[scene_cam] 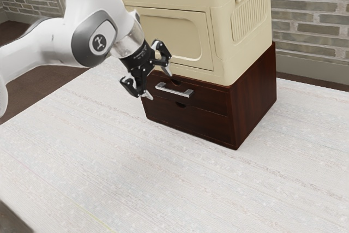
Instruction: Pull the drawer handle with one arm to open the drawer
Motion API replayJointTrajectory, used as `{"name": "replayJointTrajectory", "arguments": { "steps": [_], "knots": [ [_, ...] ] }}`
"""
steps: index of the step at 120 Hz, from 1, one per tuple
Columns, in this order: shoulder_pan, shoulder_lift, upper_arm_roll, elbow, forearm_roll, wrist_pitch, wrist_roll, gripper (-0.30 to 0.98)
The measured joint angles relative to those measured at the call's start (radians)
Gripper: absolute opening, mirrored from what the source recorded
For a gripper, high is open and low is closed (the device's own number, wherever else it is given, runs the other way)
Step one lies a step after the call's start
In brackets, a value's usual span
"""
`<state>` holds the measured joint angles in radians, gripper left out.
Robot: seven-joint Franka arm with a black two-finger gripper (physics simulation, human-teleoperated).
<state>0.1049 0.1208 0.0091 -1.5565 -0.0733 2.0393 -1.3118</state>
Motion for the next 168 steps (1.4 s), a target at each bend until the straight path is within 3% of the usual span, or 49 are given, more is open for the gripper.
{"name": "replayJointTrajectory", "arguments": {
  "steps": [47, 168],
  "knots": [
    [0.002, 0.019, 0.0, -0.039, 0.0, 0.069, -0.054, 0.41],
    [0.004, 0.066, -0.003, -0.052, -0.005, 0.158, -0.102, 0.35]
  ]
}}
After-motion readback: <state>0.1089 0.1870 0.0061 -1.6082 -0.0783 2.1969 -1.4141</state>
